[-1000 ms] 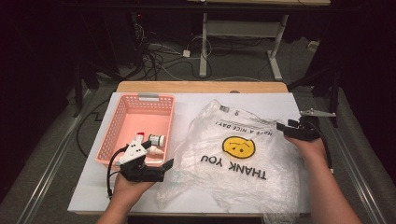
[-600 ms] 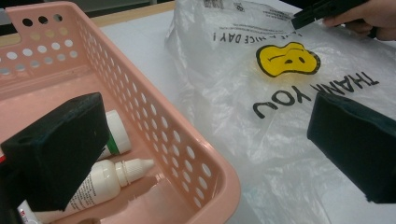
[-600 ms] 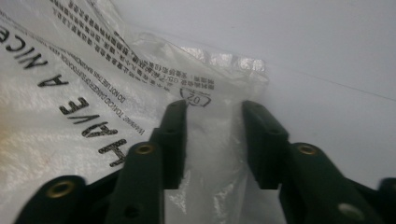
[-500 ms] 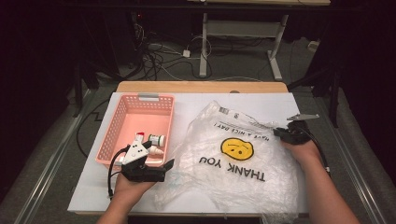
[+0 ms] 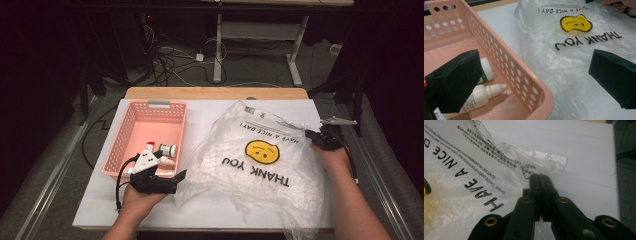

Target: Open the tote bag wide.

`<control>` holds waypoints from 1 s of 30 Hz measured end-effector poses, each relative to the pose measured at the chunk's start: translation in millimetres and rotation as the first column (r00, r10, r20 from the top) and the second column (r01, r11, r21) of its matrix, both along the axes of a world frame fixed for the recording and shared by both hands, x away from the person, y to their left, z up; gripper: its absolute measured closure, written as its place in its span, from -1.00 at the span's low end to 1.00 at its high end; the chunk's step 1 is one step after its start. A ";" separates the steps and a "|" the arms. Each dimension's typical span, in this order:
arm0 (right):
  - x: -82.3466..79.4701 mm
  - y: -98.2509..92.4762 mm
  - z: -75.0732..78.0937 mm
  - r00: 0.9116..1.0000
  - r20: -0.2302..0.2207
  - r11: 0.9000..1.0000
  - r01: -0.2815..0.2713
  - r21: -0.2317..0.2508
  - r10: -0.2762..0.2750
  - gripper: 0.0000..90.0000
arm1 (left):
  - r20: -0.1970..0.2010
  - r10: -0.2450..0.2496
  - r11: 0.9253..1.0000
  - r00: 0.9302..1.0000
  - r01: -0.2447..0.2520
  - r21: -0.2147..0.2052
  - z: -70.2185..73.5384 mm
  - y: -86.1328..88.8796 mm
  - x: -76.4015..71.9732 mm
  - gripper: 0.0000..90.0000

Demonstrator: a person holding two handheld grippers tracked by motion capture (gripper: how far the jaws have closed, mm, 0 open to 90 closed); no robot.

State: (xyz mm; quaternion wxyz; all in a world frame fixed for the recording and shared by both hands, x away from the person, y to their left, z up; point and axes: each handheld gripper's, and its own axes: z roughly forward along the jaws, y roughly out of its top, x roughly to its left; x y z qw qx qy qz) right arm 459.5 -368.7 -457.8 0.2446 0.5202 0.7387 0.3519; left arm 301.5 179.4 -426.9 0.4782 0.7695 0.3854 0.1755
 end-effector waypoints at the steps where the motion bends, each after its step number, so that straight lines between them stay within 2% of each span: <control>1: 0.0 0.0 0.0 1.000 0.000 1.000 0.000 0.000 0.000 1.00 | 0.006 0.003 1.000 1.000 -0.003 0.006 1.4 -0.1 0.2 -1.00; 2: 1.9 -9.7 2.3 0.999 0.005 0.999 0.034 0.003 -0.034 1.00 | 0.009 0.002 1.000 1.000 -0.002 0.021 2.4 -0.5 0.6 -1.00; 6: 3.4 -22.4 6.1 0.996 0.020 0.996 0.088 0.005 -0.088 1.00 | 0.011 -0.017 0.999 1.000 0.016 0.051 0.2 -3.8 -0.4 -1.00; 10: 4.0 -36.3 9.3 0.988 0.034 0.988 0.152 0.006 -0.152 1.00 | -0.002 -0.014 0.999 1.000 0.014 0.030 -2.3 -2.7 -2.2 -1.00; 13: 2.9 -43.9 9.0 0.981 0.043 0.982 0.188 0.000 -0.188 1.00 | -0.018 -0.021 0.999 1.000 0.022 0.033 -2.8 -2.5 -2.2 -1.00; 15: 2.1 -47.1 7.5 0.979 0.033 0.979 0.202 0.007 -0.202 1.00 | -0.004 -0.014 0.999 1.000 0.014 0.039 -3.1 -2.2 -2.2 -1.00; 17: 1.8 -49.5 5.5 0.979 0.026 0.979 0.201 0.019 -0.201 1.00 | 0.014 -0.023 0.999 1.000 0.023 0.030 -3.3 -0.9 -1.9 -1.00; 18: 1.8 -50.0 4.8 0.980 0.025 0.980 0.196 0.022 -0.197 0.91 | 0.017 -0.025 0.999 1.000 0.025 0.025 -3.1 -0.3 -1.9 -1.00; 19: 0.5 -52.2 6.9 0.983 0.032 0.983 0.180 0.042 -0.181 0.54 | 0.016 -0.031 0.999 0.999 0.031 0.016 -2.7 0.8 -2.1 -1.00; 20: 0.5 -52.2 6.9 0.983 0.032 0.983 0.180 0.042 -0.181 0.54 | 0.012 -0.032 0.999 0.999 0.032 0.009 -2.1 1.7 -2.5 -1.00; 23: -5.8 -54.0 17.0 0.986 0.053 0.986 0.153 0.058 -0.156 0.28 | -0.005 -0.029 0.999 1.000 0.029 0.015 -1.9 2.7 -3.7 -1.00; 25: -14.1 -52.5 26.2 0.987 0.082 0.990 0.132 0.039 -0.135 0.20 | -0.010 -0.029 1.000 1.000 0.029 -0.001 -1.9 3.7 -3.9 -1.00; 28: -33.4 -47.6 37.9 0.989 0.117 0.995 0.087 0.043 -0.091 0.16 | 0.000 -0.024 1.000 1.000 0.024 -0.019 -1.5 4.4 -4.1 -1.00; 30: -48.3 -41.9 42.4 0.990 0.124 0.997 0.062 0.037 -0.066 0.13 | -0.005 -0.028 0.999 1.000 0.028 -0.029 -1.4 4.1 -3.7 -1.00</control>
